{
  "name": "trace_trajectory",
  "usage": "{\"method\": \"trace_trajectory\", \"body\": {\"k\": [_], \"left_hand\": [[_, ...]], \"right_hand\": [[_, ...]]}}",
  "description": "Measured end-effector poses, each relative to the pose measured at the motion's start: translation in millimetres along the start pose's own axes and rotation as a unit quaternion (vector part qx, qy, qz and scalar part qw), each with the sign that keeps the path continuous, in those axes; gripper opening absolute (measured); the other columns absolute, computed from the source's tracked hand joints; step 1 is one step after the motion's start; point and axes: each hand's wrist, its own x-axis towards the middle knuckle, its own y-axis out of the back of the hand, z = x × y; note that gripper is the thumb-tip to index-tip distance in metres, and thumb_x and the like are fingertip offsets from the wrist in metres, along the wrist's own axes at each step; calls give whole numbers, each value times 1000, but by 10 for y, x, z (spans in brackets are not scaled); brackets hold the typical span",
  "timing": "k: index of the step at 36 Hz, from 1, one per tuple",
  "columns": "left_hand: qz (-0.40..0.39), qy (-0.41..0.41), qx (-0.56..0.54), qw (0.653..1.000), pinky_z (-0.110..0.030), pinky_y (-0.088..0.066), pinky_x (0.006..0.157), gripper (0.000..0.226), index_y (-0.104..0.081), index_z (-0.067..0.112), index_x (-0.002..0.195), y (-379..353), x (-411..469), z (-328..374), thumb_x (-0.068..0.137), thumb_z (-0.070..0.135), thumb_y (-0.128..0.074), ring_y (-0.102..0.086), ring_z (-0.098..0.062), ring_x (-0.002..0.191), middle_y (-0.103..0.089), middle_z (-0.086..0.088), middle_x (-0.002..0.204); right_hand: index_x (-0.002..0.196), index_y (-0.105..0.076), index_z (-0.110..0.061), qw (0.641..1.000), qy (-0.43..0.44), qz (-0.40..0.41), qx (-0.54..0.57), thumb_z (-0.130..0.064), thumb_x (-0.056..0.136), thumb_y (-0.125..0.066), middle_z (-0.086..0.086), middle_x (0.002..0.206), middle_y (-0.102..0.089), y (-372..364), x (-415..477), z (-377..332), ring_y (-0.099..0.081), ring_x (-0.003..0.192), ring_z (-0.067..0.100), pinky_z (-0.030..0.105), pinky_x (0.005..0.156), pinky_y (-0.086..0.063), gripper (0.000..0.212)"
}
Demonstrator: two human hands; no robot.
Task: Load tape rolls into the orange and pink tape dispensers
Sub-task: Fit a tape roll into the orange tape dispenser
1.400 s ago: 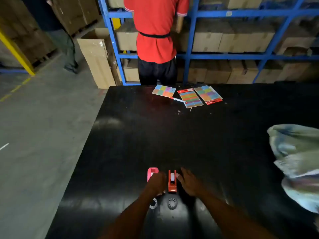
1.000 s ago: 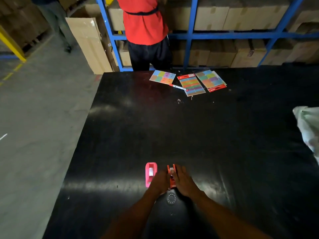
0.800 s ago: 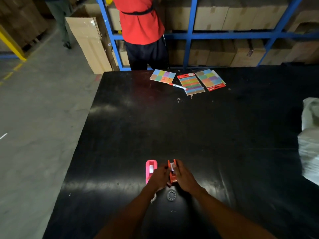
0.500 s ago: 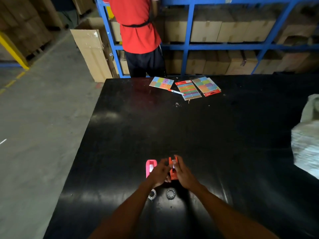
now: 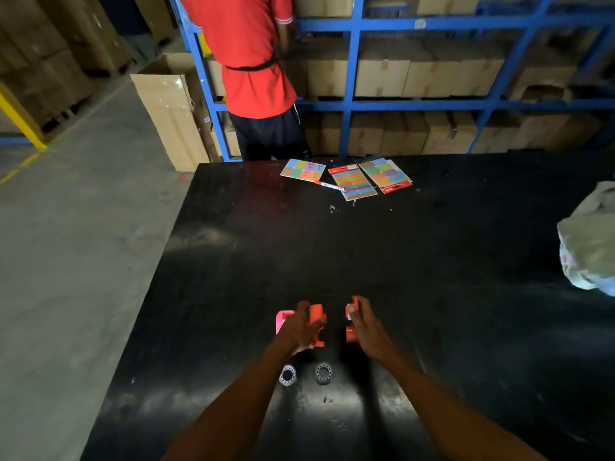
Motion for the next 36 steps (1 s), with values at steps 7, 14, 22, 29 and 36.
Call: {"method": "trace_trajectory", "body": {"k": [7, 14, 22, 29, 36], "left_hand": [[41, 31, 146, 988, -39, -53, 82, 55, -43, 11, 126, -205, 111, -6, 84, 38, -65, -65, -37, 105, -67, -18, 114], [34, 45, 258, 964, -42, -49, 95, 69, -29, 7, 145, -335, 248, -10, 90, 40, -57, -59, -37, 117, -58, -19, 129], [39, 51, 307, 950, -43, -50, 92, 72, -24, 6, 148, -423, 370, -39, 93, 41, -54, -61, -36, 114, -62, -19, 125], [42, 62, 315, 946, -42, -51, 91, 69, -29, 6, 143, -443, 382, -18, 91, 41, -57, -62, -35, 114, -63, -17, 124], [57, 51, 294, 953, -42, -52, 88, 66, -35, 7, 137, -438, 354, -22, 89, 46, -58, -64, -35, 111, -65, -17, 121]], "right_hand": [[129, -44, -33, 1000, -20, 5, 14, -47, 101, -41, -4, 118, -63, -40, 95, 147, -60, 112, 14, 36, 100, -44, 32], [134, -40, -36, 999, -41, -12, 22, -53, 100, -39, -9, 123, -60, -26, 136, 153, -56, 116, 11, 37, 105, -40, 39], [137, -37, -39, 997, -59, -31, 32, -58, 98, -38, -11, 125, -59, -82, 187, 190, -57, 116, 9, 32, 101, -42, 43], [140, -34, -39, 998, -57, -33, 27, -60, 96, -36, -11, 132, -54, -61, 168, 143, -53, 120, 9, 32, 102, -40, 48], [142, -35, -35, 998, -52, -24, 33, -56, 98, -38, -9, 136, -52, -30, 124, 102, -50, 124, 9, 33, 108, -37, 49]]}}
